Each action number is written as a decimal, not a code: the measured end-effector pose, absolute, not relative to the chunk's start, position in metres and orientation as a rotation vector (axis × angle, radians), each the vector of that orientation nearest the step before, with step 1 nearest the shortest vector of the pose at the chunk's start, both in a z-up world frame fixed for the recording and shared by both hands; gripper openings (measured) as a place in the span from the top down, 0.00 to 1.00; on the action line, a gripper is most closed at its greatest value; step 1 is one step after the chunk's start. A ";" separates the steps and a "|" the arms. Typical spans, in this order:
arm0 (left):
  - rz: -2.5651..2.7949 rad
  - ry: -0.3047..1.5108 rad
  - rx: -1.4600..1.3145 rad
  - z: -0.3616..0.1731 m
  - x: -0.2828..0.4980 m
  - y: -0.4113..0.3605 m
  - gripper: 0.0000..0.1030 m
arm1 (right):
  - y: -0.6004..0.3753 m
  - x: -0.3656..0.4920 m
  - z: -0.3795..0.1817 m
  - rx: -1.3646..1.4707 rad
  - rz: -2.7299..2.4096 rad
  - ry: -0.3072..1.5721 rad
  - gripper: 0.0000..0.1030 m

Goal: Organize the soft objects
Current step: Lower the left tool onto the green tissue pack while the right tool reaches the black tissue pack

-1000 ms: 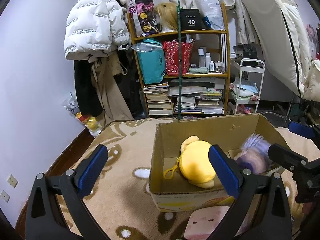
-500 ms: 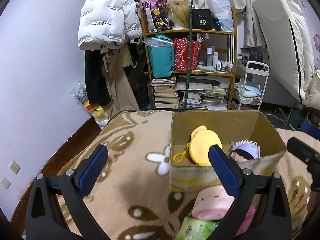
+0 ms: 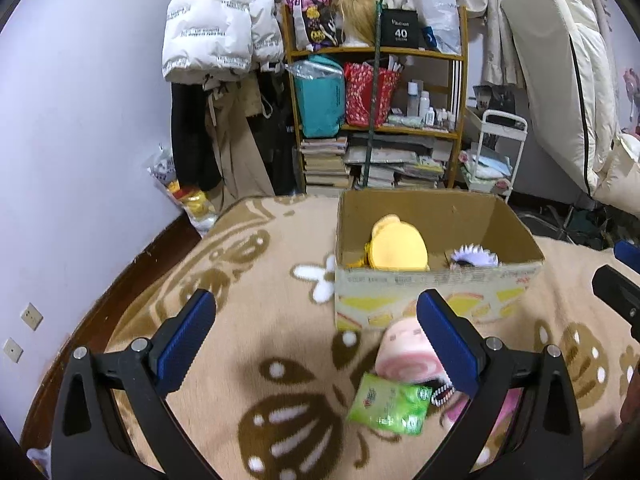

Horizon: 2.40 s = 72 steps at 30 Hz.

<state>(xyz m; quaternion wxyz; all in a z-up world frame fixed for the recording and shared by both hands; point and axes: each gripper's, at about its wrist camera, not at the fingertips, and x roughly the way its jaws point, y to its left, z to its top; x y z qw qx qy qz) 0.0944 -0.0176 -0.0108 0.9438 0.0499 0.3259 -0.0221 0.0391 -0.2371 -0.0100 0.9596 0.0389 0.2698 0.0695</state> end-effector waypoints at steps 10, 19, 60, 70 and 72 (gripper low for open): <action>-0.060 0.713 0.137 -0.018 0.065 -0.022 0.03 | -0.244 0.020 -0.029 0.138 0.096 0.697 0.00; -0.038 0.790 0.150 -0.031 0.062 -0.018 0.03 | -0.249 0.015 -0.043 0.190 0.060 0.796 0.00; -0.172 1.117 0.178 -0.128 0.121 -0.058 0.03 | -0.303 0.061 -0.162 0.484 -0.154 1.255 0.38; -0.188 1.177 0.202 -0.145 0.126 -0.059 0.03 | -0.301 0.066 -0.168 0.469 -0.153 1.266 0.38; -0.191 1.187 0.193 -0.146 0.126 -0.060 0.03 | -0.298 0.067 -0.169 0.461 -0.156 1.270 0.37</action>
